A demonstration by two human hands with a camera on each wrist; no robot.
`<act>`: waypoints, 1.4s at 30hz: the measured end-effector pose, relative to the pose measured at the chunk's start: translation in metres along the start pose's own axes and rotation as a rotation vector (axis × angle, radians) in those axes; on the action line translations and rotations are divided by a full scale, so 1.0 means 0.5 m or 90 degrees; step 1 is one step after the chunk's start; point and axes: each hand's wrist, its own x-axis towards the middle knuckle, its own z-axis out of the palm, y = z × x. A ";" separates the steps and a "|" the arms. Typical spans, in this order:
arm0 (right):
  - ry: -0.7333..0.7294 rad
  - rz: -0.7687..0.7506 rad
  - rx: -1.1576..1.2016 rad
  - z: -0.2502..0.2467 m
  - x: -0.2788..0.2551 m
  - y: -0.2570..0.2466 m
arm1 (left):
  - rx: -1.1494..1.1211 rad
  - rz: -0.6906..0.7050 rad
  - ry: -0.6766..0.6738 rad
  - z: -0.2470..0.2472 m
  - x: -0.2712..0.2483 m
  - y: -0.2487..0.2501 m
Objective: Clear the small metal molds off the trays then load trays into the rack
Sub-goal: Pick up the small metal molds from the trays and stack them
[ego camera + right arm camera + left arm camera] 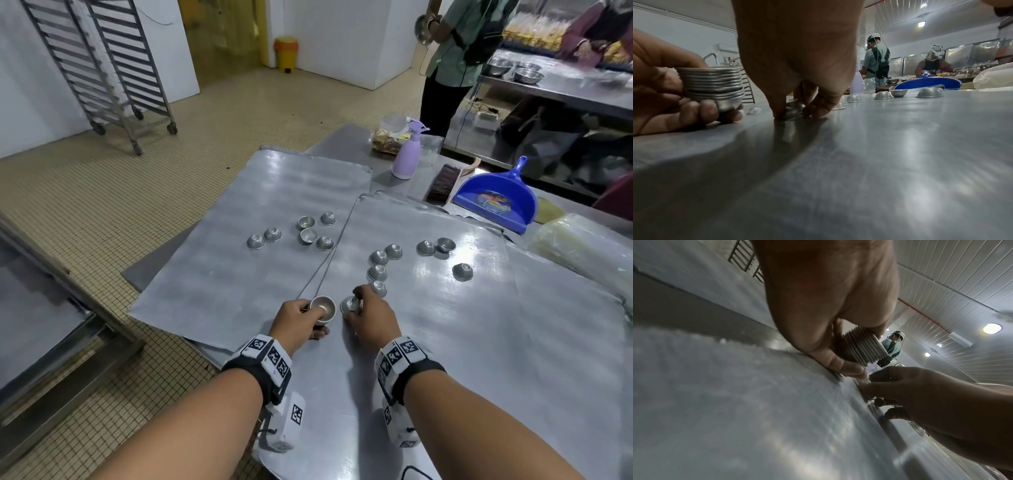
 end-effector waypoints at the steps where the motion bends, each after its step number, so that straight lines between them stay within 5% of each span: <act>1: 0.002 -0.016 0.005 0.000 -0.002 0.004 | 0.000 0.001 0.000 0.000 0.000 0.000; 16: 0.087 -0.011 0.058 -0.003 -0.052 0.021 | 0.014 0.015 0.009 0.002 0.001 -0.003; 35: 0.051 0.014 0.045 -0.010 -0.070 0.036 | 0.029 0.044 0.025 0.010 -0.003 -0.012; 42: 0.090 -0.052 0.202 -0.012 -0.081 0.035 | 0.010 0.062 0.023 0.009 -0.010 -0.009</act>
